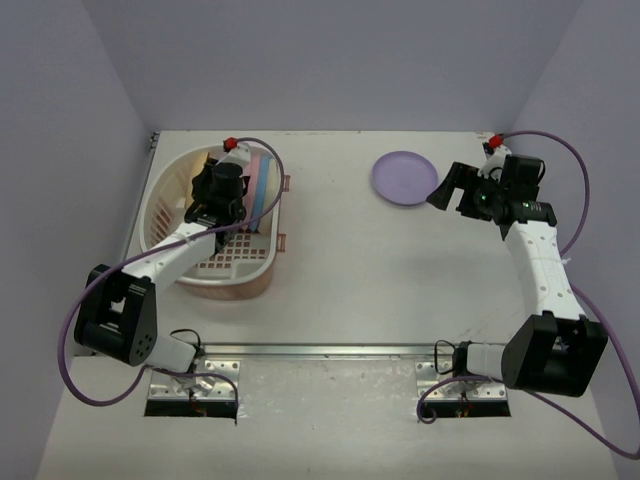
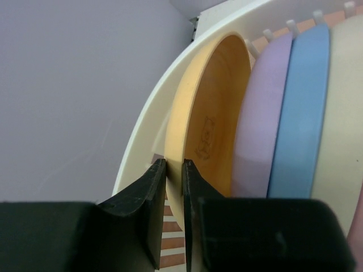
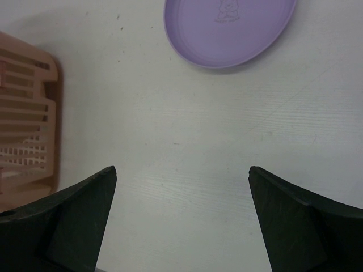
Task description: Unload the plates from the dish rack
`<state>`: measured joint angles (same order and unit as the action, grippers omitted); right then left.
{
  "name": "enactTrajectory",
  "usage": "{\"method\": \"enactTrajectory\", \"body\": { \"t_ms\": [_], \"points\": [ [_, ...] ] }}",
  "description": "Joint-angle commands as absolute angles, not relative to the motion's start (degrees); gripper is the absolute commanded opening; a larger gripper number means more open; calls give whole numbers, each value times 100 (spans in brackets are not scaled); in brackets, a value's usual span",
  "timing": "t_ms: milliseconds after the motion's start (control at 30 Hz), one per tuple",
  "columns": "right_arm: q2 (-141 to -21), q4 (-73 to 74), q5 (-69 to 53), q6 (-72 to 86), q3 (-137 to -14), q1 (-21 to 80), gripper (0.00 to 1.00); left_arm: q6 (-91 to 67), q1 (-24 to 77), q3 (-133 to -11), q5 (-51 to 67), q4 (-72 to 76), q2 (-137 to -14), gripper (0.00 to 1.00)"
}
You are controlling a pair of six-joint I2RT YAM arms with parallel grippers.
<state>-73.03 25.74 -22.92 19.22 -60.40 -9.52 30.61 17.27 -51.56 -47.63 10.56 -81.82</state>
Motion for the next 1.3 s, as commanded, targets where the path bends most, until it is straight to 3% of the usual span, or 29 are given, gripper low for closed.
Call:
{"method": "enactTrajectory", "body": {
  "t_ms": [0, 333, 867, 933, 1033, 1100, 1267],
  "points": [
    [-7260, 2399, -2420, 1996, -6196, -923, 99, 3440, 1912, -5610, -5060, 1529, -8083, 0],
    [-7242, 2347, -2744, 2048, -6196, -923, 99, 5407, 2557, -5881, -5739, 2953, -7891, 0],
    [-7146, 1920, -3708, 2256, -6183, -923, 99, 7058, 2540, -6241, -5502, 3634, -6859, 0],
    [-7131, 1801, -4081, 2306, -6162, -930, 99, 6814, 2540, -6534, -5494, 3256, -6774, 0],
    [-7053, 1565, -4556, 2398, -6103, -911, 99, 5012, 2540, -7322, -5156, 950, -6673, 0],
    [-6944, 1310, -4841, 2485, -6044, -868, 99, 3950, 2540, -8009, -4573, -412, -6607, 0],
    [-6686, 830, -5417, 2780, -6003, -743, 99, 2623, 2540, -8323, -2422, -2107, -6378, 0]
  ]
}}
